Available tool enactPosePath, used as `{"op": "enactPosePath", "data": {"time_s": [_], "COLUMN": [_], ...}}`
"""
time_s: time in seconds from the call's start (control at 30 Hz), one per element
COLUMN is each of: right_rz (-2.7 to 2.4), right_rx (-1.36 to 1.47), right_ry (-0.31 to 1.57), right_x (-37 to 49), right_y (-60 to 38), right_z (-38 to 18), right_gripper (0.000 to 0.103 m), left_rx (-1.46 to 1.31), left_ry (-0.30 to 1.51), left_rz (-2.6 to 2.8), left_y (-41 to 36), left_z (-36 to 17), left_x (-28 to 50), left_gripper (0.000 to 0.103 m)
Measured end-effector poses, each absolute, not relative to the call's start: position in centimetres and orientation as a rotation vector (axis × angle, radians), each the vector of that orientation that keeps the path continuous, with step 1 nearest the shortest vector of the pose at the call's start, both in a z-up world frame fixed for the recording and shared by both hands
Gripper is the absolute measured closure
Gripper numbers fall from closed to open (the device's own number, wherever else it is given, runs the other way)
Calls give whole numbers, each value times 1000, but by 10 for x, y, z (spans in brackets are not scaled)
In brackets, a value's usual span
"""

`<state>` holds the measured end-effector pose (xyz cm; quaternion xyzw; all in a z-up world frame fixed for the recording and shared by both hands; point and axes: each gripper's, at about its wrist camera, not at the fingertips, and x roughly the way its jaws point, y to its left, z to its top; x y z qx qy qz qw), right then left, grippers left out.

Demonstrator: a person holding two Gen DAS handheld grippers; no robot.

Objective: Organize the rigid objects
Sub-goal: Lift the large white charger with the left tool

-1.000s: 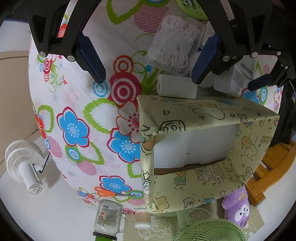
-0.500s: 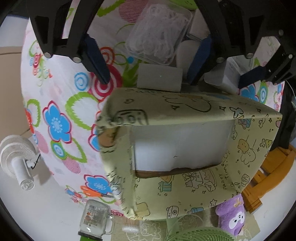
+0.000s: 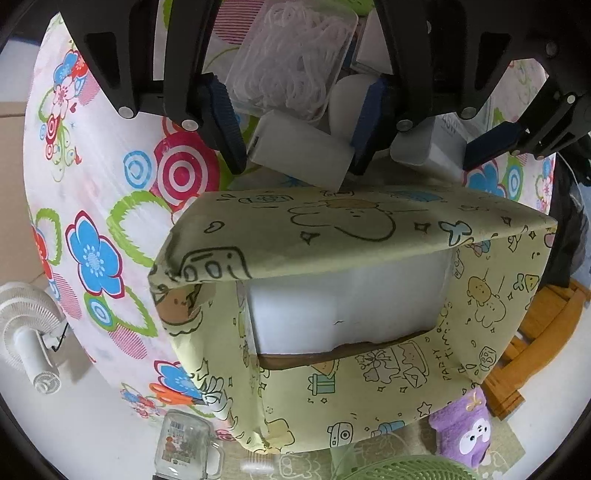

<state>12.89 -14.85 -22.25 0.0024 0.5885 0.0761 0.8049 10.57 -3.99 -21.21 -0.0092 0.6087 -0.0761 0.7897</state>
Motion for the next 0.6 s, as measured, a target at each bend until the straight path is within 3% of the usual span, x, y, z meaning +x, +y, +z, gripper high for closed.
{"op": "enactPosePath", "data": {"time_s": [0.6], "right_rz": [145], "right_rx": [8], "right_ry": [1230], "right_x": [119], "right_y": [-161], "right_z": [-196], "right_gripper": [45], "left_rx": [-11], "left_ry": [1267], "left_rz": [-164], "left_y": [-45], "left_z": [-167], "left_x": [88], "left_gripper": [42]}}
